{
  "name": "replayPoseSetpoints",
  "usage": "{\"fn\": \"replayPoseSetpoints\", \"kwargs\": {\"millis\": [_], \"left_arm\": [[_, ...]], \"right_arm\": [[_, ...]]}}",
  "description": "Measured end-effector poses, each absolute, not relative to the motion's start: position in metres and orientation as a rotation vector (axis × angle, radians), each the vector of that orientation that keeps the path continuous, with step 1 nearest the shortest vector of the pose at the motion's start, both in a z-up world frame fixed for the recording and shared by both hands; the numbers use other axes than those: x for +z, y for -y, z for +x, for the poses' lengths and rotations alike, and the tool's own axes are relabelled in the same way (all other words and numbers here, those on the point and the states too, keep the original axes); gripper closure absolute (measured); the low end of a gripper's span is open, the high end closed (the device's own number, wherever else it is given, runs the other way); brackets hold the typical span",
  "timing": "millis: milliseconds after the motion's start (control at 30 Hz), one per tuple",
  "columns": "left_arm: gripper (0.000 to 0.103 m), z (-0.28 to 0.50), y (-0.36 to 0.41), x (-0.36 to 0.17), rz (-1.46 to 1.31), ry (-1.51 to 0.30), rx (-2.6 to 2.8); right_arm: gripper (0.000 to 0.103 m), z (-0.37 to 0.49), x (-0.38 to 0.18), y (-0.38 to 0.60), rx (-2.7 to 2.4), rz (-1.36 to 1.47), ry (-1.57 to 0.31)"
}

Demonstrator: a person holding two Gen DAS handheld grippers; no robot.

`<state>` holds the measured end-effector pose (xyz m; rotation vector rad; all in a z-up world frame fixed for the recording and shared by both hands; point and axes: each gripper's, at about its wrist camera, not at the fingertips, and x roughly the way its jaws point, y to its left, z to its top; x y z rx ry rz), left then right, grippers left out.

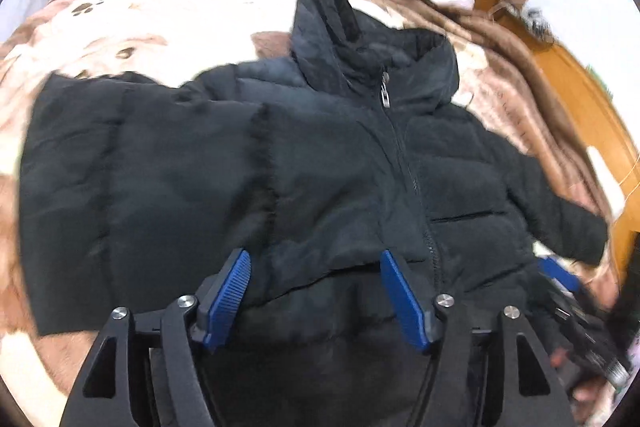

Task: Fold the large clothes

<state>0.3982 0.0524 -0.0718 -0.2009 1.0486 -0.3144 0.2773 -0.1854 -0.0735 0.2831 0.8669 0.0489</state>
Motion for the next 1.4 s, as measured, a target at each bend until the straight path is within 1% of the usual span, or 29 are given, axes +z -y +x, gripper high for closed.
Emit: {"fn": "replayPoseSetpoints", "kwargs": {"millis": [33,67,133,167,233,300,333,367,400,433,500,533,567,600,667,700,733,767,800,833,933,1033,1167,1400], "left_arm": [[0.029,0.399,-0.054,-0.066,-0.204,-1.044,-0.318],[0.028,0.392,-0.064,-0.058,-0.201,-1.041,-0.312],[0.028,0.385,-0.081,-0.048,-0.215,-1.029,-0.31],[0.026,0.382,-0.091,-0.044,-0.222,-1.029,-0.289],[0.023,0.376,-0.107,-0.034,-0.187,-1.017,-0.214],[0.022,0.367,-0.125,-0.026,-0.196,-0.998,-0.211],[0.019,0.365,-0.131,-0.024,-0.215,-1.002,-0.216],[0.009,0.364,-0.137,-0.023,-0.221,-1.012,-0.215],[0.005,0.361,-0.144,-0.021,-0.208,-1.007,-0.205],[0.002,0.358,-0.149,-0.02,-0.198,-0.997,-0.196],[0.002,0.354,-0.157,-0.021,-0.177,-0.995,-0.169],[0.002,0.354,-0.161,-0.022,-0.182,-1.001,-0.159],[0.002,0.356,-0.166,-0.027,-0.206,-1.027,-0.152],[0.002,0.356,-0.169,-0.03,-0.221,-1.037,-0.152],[0.002,0.361,-0.173,-0.037,-0.225,-1.058,-0.112],[0.002,0.36,-0.175,-0.039,-0.233,-1.053,-0.11],[0.002,0.363,-0.176,-0.042,-0.251,-1.055,-0.107],[0.002,0.365,-0.178,-0.044,-0.27,-1.065,-0.095],[0.002,0.367,-0.18,-0.046,-0.305,-1.067,-0.091],[0.002,0.369,-0.181,-0.047,-0.321,-1.065,-0.092],[0.003,0.374,-0.177,-0.045,-0.3,-1.058,-0.04],[0.003,0.381,-0.17,-0.039,-0.278,-1.028,-0.013],[0.003,0.393,-0.157,-0.033,-0.256,-0.972,0.012],[0.003,0.435,-0.119,-0.044,-0.203,-0.962,0.024]], "right_arm": [[0.001,0.289,-0.077,0.181,0.089,0.316,-0.877],[0.001,0.298,-0.078,0.177,0.127,0.344,-0.87],[0.001,0.317,-0.085,0.168,0.198,0.37,-0.873],[0.001,0.325,-0.089,0.161,0.222,0.37,-0.87],[0.001,0.341,-0.097,0.147,0.247,0.361,-0.907],[0.001,0.357,-0.107,0.137,0.276,0.372,-0.939],[0.001,0.365,-0.112,0.13,0.264,0.368,-0.953],[0.001,0.371,-0.116,0.127,0.255,0.372,-0.963],[0.001,0.376,-0.121,0.124,0.247,0.375,-0.978],[0.001,0.379,-0.123,0.121,0.25,0.379,-0.988],[0.001,0.385,-0.129,0.114,0.245,0.366,-1.012],[0.006,0.386,-0.13,0.113,0.242,0.366,-1.012],[0.016,0.386,-0.131,0.112,0.242,0.365,-1.01],[0.023,0.386,-0.131,0.11,0.248,0.359,-1.012],[0.046,0.386,-0.129,0.109,0.257,0.356,-1.014],[0.053,0.387,-0.128,0.108,0.261,0.366,-1.015],[0.068,0.388,-0.126,0.109,0.272,0.385,-1.013],[0.079,0.387,-0.123,0.111,0.277,0.396,-1.008],[0.085,0.386,-0.119,0.113,0.276,0.4,-0.993],[0.096,0.384,-0.114,0.115,0.279,0.401,-0.975],[0.098,0.377,-0.099,0.124,0.269,0.388,-0.925],[0.098,0.369,-0.082,0.146,0.261,0.422,-0.877],[0.098,0.358,-0.062,0.179,0.196,0.398,-0.827],[0.098,0.354,-0.064,0.228,0.073,0.402,-0.832]]}}
